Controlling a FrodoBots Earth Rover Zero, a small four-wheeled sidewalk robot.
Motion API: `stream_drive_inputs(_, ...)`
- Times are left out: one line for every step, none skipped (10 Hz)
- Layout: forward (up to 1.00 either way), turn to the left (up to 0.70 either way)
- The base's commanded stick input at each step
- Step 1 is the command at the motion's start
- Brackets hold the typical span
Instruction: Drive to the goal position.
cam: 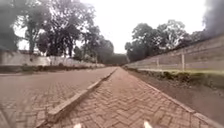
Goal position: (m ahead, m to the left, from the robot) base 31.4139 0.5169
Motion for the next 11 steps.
stream_drive_inputs(0.7,0.12)
stream_drive_inputs(0.7,0.11)
stream_drive_inputs(0.7,0.11)
stream_drive_inputs(0.7,0.11)
stream_drive_inputs(0.7,0.11)
stream_drive_inputs(0.7,0.11)
stream_drive_inputs(0.7,-0.21)
stream_drive_inputs(0.7,-0.29)
stream_drive_inputs(0.7,-0.35)
stream_drive_inputs(0.7,-0.33)
stream_drive_inputs(0.7,-0.31)
